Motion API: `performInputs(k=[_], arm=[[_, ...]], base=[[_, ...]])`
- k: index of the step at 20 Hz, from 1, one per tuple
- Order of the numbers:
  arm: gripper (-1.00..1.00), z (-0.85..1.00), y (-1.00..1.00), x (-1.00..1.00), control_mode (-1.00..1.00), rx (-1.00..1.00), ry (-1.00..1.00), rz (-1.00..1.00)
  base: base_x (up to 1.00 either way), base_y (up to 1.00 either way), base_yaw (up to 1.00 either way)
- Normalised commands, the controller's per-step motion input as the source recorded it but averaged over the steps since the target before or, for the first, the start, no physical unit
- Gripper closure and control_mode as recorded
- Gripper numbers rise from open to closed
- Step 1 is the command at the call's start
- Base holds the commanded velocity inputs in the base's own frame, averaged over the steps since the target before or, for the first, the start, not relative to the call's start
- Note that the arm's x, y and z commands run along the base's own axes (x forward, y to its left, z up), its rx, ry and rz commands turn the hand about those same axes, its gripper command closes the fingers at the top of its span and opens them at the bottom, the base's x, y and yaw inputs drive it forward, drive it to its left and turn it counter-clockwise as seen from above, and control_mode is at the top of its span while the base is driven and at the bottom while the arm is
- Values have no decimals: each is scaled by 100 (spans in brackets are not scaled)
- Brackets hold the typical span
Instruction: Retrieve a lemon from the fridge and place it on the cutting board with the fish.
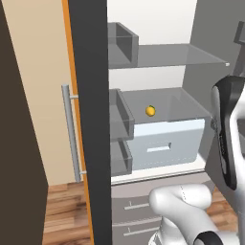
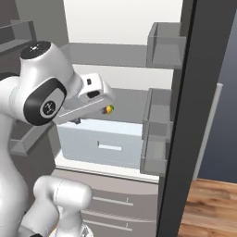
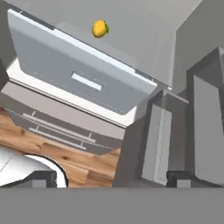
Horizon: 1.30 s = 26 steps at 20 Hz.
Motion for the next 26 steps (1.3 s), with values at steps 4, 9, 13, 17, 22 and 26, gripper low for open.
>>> performInputs(k=[4, 9, 13, 17, 22, 26], arm=[[-100, 0, 44, 8, -100, 40, -1, -49], [-100, -18, 35, 5, -100, 23, 2, -38], [-100, -25, 20, 5, -100, 13, 4, -16], [-100, -25, 24, 0, -100, 5, 0, -12], [-100, -20, 7, -3, -100, 2, 0, 1], [-100, -14, 0, -14, -100, 0, 0, 11]], base=[[0, 0, 0], [0, 0, 0], [0, 0, 0], [0, 0, 0], [0, 0, 0], [0, 0, 0]])
